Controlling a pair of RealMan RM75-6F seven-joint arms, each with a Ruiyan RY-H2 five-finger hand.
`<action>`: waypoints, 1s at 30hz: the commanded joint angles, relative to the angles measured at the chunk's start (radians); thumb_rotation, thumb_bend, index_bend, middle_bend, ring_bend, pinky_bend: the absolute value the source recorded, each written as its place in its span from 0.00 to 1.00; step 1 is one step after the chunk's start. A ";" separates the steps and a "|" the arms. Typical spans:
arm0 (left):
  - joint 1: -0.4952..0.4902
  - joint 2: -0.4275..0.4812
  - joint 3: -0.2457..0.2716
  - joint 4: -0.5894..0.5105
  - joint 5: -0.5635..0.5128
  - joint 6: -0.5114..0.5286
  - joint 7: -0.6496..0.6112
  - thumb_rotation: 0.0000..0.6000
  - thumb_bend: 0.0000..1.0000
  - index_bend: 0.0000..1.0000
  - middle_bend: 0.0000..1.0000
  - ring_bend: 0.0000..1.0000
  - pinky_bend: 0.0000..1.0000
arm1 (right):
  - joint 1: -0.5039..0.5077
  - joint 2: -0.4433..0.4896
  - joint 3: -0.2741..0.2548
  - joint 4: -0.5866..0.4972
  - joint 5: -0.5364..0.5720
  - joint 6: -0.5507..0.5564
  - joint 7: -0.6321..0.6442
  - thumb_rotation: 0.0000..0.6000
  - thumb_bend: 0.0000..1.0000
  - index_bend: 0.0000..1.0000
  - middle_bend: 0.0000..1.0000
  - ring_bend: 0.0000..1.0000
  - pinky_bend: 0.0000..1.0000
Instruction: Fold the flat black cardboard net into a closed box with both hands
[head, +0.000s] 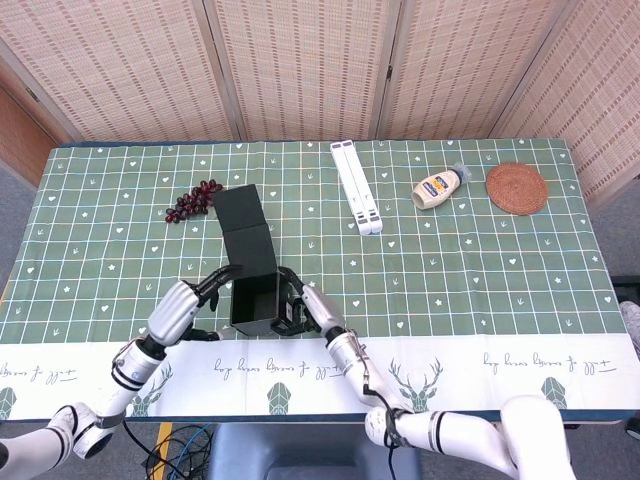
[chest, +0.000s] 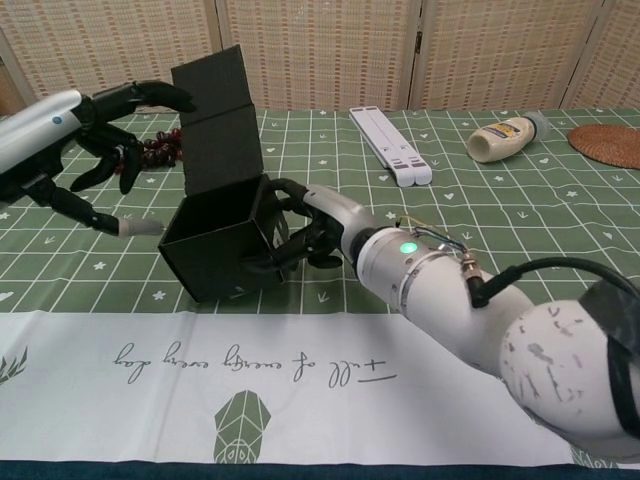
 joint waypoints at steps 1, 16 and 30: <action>0.028 0.083 -0.030 -0.144 -0.067 -0.065 -0.060 1.00 0.08 0.13 0.15 0.63 0.88 | 0.011 -0.021 -0.001 0.018 0.006 -0.001 -0.016 1.00 0.48 0.00 0.08 0.68 1.00; 0.056 0.155 -0.065 -0.307 -0.154 -0.218 -0.111 1.00 0.08 0.07 0.13 0.63 0.88 | -0.093 0.145 -0.105 -0.186 -0.023 0.012 -0.064 1.00 0.20 0.00 0.00 0.60 1.00; 0.065 0.202 -0.080 -0.419 -0.195 -0.334 -0.039 1.00 0.08 0.00 0.04 0.63 0.89 | -0.139 0.233 -0.142 -0.306 -0.066 0.083 -0.116 1.00 0.00 0.00 0.00 0.55 0.98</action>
